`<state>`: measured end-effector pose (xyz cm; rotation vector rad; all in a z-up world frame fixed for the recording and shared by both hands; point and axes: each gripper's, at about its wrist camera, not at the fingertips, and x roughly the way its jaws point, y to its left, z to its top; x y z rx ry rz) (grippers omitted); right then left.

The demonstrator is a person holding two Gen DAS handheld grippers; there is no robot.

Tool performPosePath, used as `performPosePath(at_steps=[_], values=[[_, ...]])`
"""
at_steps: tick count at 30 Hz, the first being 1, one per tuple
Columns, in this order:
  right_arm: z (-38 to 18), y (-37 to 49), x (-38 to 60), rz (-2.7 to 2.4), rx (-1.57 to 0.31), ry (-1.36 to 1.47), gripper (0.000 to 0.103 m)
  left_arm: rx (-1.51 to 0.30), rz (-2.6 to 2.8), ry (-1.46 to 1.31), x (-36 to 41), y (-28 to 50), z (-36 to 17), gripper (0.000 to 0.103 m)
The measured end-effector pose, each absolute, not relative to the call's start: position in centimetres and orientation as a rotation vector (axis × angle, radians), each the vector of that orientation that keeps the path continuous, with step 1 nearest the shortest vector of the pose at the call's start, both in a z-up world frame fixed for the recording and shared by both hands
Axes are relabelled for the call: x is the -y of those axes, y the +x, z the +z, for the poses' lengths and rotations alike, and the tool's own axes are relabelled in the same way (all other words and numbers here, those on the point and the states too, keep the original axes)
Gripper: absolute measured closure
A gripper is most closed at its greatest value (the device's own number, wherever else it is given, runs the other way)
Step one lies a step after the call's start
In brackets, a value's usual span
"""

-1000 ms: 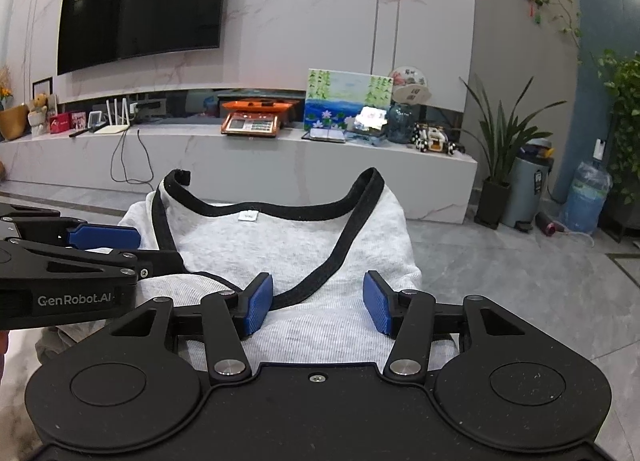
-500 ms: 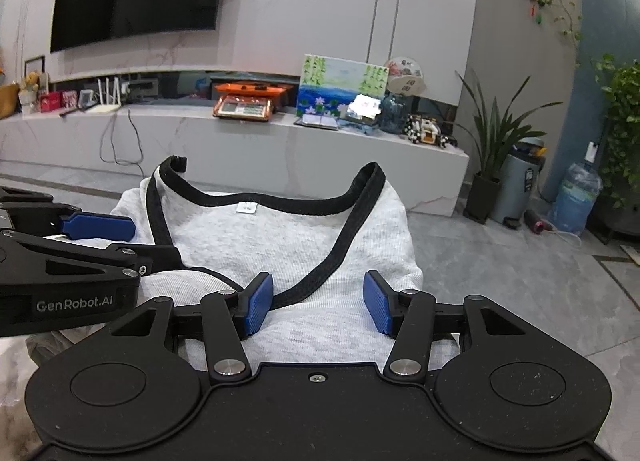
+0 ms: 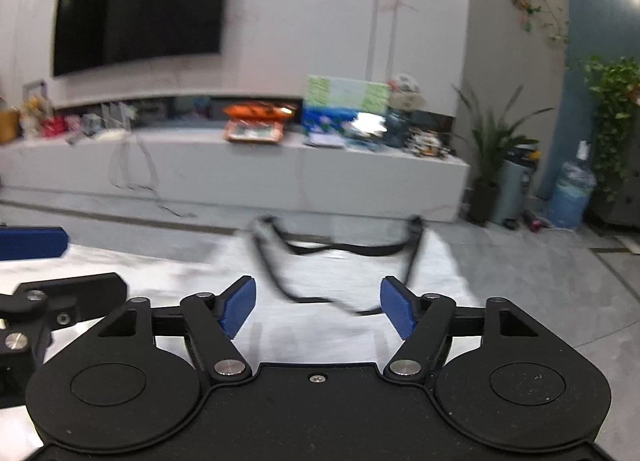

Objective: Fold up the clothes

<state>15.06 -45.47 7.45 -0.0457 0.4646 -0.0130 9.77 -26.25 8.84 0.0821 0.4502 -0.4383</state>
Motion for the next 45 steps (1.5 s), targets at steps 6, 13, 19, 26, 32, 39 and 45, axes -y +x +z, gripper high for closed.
performPosePath(at_steps=[6, 13, 19, 26, 32, 39, 45], values=[[10.2, 8.7, 40.3, 0.075, -0.425, 0.029, 0.030, -0.404, -0.409, 0.112, 20.6, 3.4, 11.6, 0.032], [11.8, 0.8, 33.1, 0.138, -0.391, -0.013, 0.029, -0.393, -0.372, 0.122, 14.9, -2.8, 13.2, 0.030], [11.4, -4.6, 28.2, 0.153, -0.409, 0.009, 0.029, -0.345, -0.328, 0.130, 10.4, -7.1, 12.9, 0.026], [10.3, -7.6, 24.9, 0.136, -0.405, 0.003, 0.029, -0.317, -0.254, 0.114, 6.3, -8.5, 11.1, 0.025], [9.1, -7.8, 23.2, 0.144, -0.412, 0.026, 0.029, -0.295, -0.197, 0.099, 3.7, -7.1, 9.6, 0.025], [6.5, -6.7, 21.9, 0.158, -0.468, 0.018, 0.029, -0.380, -0.134, 0.079, 2.0, -6.4, 7.8, 0.023], [5.2, -5.9, 21.0, 0.167, -0.519, 0.026, 0.028, -0.478, -0.133, 0.040, 1.2, -5.5, 6.5, 0.023]])
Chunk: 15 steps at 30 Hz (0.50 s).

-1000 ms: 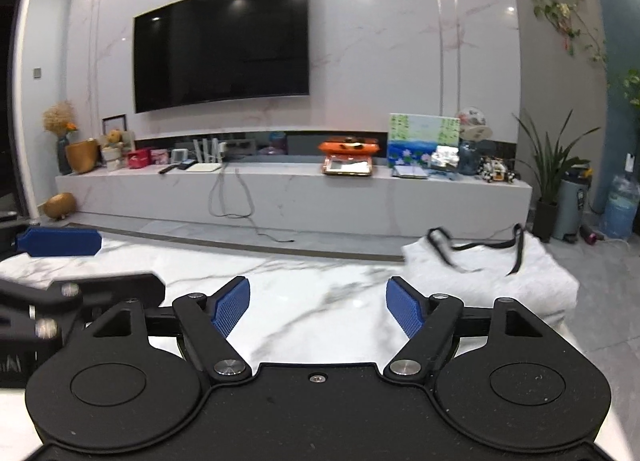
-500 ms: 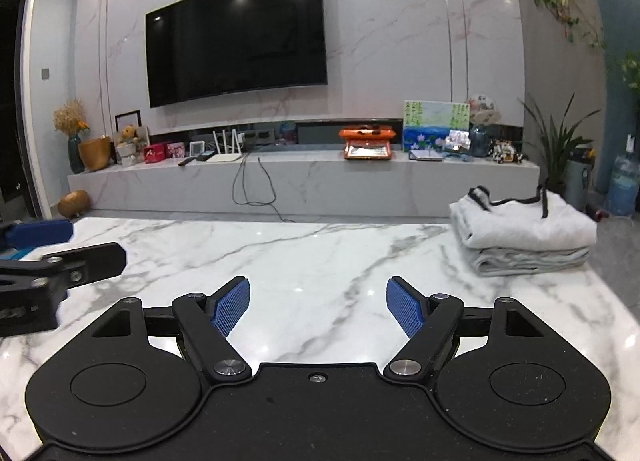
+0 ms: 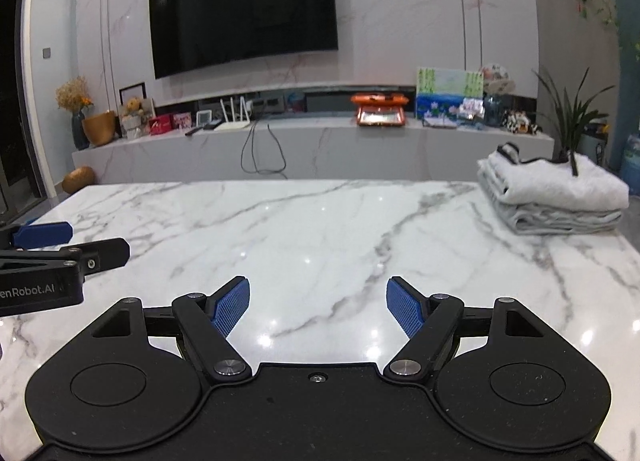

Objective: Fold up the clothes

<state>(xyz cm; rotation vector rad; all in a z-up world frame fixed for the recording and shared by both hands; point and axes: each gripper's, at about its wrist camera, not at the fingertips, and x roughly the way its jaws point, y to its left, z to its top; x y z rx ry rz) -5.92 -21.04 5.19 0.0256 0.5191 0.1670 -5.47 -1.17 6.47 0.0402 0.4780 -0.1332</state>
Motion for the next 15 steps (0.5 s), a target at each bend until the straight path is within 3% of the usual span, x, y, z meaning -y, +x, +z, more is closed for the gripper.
performPosePath(at_steps=[15], values=[[3.7, -5.1, 20.3, 0.176, -0.596, 0.010, 0.028, -0.611, -0.096, 0.051, -0.1, -4.8, 3.2, 0.023]])
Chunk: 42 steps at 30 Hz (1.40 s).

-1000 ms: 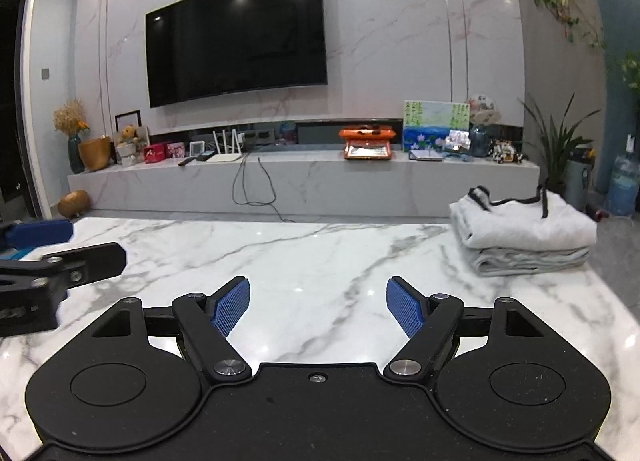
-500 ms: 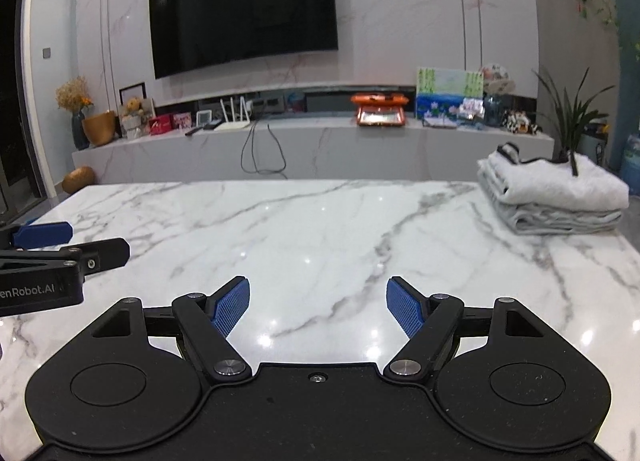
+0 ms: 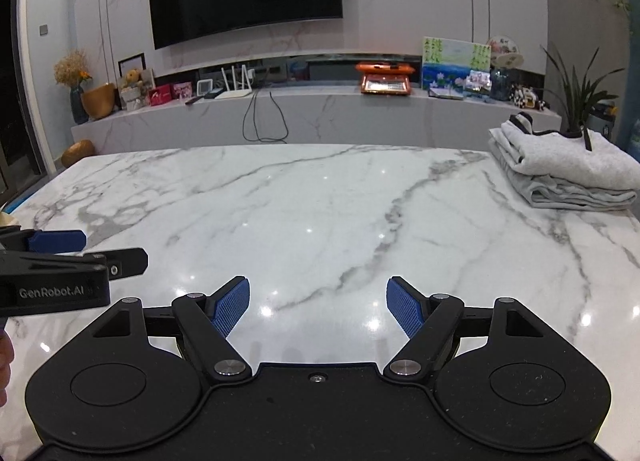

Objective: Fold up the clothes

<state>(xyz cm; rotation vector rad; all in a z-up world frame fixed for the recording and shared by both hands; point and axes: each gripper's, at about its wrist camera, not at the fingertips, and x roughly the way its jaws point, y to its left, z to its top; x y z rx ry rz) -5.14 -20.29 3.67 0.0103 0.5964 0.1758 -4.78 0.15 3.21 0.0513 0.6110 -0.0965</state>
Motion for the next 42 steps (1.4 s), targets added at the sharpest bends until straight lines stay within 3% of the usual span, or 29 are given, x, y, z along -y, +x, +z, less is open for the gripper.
performPosePath(at_steps=[42], values=[[3.49, -4.62, 21.16, 0.133, -0.589, 0.011, 0.028, -0.690, -0.054, 0.103, -0.50, -3.96, 2.46, 0.023]])
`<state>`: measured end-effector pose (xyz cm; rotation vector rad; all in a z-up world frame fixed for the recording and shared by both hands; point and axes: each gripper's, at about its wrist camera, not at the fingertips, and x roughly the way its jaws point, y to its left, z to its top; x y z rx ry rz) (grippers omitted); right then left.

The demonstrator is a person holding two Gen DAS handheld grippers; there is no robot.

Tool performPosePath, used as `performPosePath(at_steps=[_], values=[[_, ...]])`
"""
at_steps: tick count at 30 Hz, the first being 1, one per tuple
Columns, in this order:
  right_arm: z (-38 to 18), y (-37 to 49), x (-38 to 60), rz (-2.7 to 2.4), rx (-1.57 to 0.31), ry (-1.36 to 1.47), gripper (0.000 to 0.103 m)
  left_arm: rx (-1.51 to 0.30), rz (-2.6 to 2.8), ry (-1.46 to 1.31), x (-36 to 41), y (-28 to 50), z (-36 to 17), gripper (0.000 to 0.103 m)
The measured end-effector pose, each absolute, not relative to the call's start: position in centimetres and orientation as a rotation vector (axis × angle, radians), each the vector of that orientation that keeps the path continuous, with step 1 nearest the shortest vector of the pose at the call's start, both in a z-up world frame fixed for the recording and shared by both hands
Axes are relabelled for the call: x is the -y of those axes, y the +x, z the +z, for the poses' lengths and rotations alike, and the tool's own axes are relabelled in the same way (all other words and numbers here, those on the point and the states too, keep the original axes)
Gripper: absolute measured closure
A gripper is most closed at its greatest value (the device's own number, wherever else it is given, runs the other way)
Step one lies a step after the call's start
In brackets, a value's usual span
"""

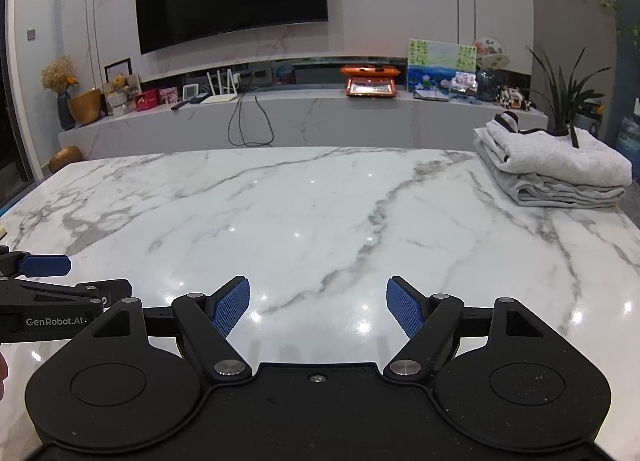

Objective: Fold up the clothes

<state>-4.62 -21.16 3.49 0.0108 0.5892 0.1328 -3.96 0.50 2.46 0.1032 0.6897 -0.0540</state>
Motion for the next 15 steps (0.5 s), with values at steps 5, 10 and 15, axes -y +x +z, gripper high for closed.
performPosePath(at_steps=[5, 10, 15], values=[[3.46, -4.57, 21.09, 0.135, -0.590, 0.009, 0.028, -0.689, -0.050, 0.099, -0.33, -4.10, 2.44, 0.023], [3.41, -4.47, 21.14, 0.138, -0.592, 0.009, 0.028, -0.689, -0.050, 0.100, -0.22, -4.18, 2.47, 0.023], [3.23, -4.49, 21.59, 0.141, -0.592, 0.006, 0.028, -0.688, -0.049, 0.099, -0.15, -4.16, 2.37, 0.023]])
